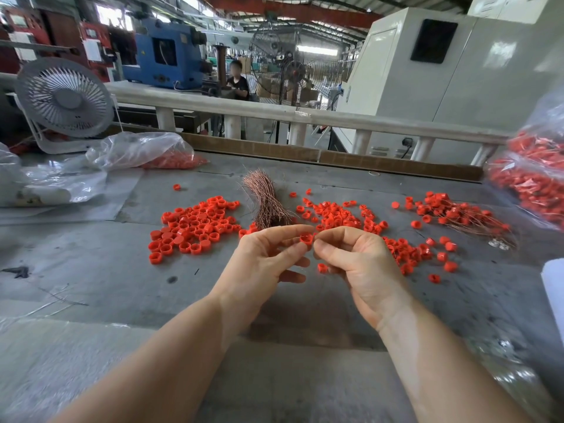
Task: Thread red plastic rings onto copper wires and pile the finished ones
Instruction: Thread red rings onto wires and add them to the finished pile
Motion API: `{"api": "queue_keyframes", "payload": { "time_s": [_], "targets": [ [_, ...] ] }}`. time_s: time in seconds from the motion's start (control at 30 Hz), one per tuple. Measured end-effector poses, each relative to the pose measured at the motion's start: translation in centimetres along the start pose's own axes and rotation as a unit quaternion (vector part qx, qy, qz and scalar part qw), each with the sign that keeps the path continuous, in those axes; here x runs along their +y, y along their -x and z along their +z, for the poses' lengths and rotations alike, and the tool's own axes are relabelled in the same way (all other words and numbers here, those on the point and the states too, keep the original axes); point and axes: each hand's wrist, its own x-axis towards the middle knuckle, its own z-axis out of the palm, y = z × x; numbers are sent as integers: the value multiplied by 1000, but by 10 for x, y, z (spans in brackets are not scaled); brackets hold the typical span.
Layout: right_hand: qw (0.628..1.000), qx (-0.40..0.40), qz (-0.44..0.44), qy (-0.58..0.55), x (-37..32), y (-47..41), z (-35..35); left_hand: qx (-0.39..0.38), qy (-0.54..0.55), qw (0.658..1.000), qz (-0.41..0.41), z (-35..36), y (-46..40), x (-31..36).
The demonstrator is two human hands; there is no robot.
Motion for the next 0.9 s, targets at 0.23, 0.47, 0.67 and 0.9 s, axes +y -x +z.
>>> {"api": "queue_keyframes", "payload": {
  "time_s": [0.23,0.47,0.67,0.9],
  "targets": [
    [1000,-4,6,2,1,0,-1,-6,10,1000,7,0,0,-1],
    [1000,-4,4,8,0,-1,-1,-3,20,1000,4,0,-1,-2],
    [1000,3,-4,19,0,0,0,4,25,1000,7,-1,-1,-2],
    [999,9,-13,39,1,0,1,13,23,1000,14,-2,-2,-4]
  ]
}}
